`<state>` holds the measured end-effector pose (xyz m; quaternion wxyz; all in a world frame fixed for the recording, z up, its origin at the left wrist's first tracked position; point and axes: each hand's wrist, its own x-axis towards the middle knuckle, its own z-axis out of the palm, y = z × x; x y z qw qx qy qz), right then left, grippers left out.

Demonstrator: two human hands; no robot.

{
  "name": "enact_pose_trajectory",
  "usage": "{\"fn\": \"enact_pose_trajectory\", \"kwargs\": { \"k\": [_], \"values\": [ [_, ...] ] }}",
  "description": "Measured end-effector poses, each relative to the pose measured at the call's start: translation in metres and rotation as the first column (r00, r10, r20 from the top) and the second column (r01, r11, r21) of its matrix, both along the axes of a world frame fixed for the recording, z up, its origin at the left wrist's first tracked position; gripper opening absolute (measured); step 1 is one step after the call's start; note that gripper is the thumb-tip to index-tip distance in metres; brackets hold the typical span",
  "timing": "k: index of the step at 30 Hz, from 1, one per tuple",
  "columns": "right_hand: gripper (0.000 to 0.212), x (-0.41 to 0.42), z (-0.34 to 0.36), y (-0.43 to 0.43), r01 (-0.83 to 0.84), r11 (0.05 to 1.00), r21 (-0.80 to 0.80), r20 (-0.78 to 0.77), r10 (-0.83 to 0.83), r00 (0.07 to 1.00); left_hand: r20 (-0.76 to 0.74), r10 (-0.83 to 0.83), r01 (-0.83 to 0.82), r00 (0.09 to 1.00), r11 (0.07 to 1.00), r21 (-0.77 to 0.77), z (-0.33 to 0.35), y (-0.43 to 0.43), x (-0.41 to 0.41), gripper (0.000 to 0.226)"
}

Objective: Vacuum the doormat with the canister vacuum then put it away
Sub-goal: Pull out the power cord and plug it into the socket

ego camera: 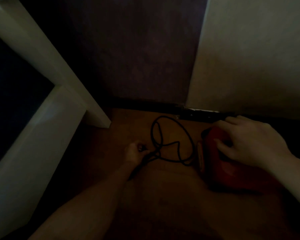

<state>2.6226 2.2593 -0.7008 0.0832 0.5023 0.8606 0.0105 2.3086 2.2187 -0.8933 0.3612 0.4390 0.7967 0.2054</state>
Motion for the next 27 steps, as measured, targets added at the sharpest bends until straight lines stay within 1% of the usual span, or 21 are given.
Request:
{"fn": "enact_pose_trajectory", "kwargs": {
  "k": [2, 5, 8, 11, 13, 15, 19, 22, 24, 25, 27],
  "values": [
    [0.054, -0.004, 0.003, 0.001, 0.003, 0.999, -0.034, 0.011, -0.002, 1.000, 0.074, -0.014, 0.013, 0.997, 1.000, 0.018, 0.014, 0.003, -0.007, 0.025],
    [0.056, -0.007, 0.006, 0.004, 0.029, 0.998, -0.057, 0.006, -0.028, 1.000, 0.170, -0.047, 0.032, 0.984, 0.995, 0.091, 0.043, 0.007, -0.020, 0.022],
    [0.056, -0.011, 0.003, 0.006, 0.042, 0.999, -0.029, 0.007, -0.042, 0.999, 0.224, -0.041, 0.005, 0.974, 0.988, 0.157, 0.074, 0.008, -0.031, 0.024],
    [0.051, -0.021, 0.001, 0.009, 0.032, 0.999, 0.001, 0.012, -0.032, 0.999, 0.236, -0.079, 0.021, 0.969, 0.970, 0.241, 0.104, 0.010, -0.044, 0.024],
    [0.047, -0.029, 0.000, 0.010, 0.008, 1.000, 0.019, -0.007, -0.008, 1.000, 0.289, -0.074, -0.023, 0.954, 0.948, 0.318, 0.120, 0.012, -0.050, 0.029],
    [0.046, -0.034, -0.002, 0.011, -0.012, 0.999, 0.033, -0.021, 0.013, 1.000, 0.332, -0.035, -0.092, 0.943, 0.929, 0.359, 0.136, 0.012, -0.053, 0.031],
    [0.051, -0.042, -0.006, 0.012, -0.055, 0.998, 0.009, -0.073, 0.055, 0.996, 0.419, -0.005, -0.195, 0.908, 0.880, 0.432, 0.167, 0.010, -0.046, 0.025],
    [0.048, -0.049, -0.008, 0.012, -0.088, 0.996, -0.014, -0.188, 0.084, 0.979, 0.484, 0.024, -0.279, 0.874, 0.842, 0.462, 0.188, 0.010, -0.036, 0.022],
    [0.043, -0.062, -0.003, 0.013, -0.103, 0.992, -0.078, -0.366, 0.068, 0.928, 0.473, 0.009, -0.273, 0.881, 0.826, 0.493, 0.204, 0.011, -0.029, 0.022],
    [0.041, -0.071, 0.003, 0.013, -0.123, 0.986, -0.108, -0.487, 0.056, 0.872, 0.465, -0.012, -0.259, 0.885, 0.818, 0.514, 0.213, 0.012, -0.026, 0.022],
    [0.041, -0.093, 0.018, 0.016, -0.182, 0.977, -0.109, -0.694, 0.056, 0.717, 0.458, -0.062, -0.228, 0.887, 0.804, 0.549, 0.234, 0.015, -0.018, 0.022]
  ]
}}
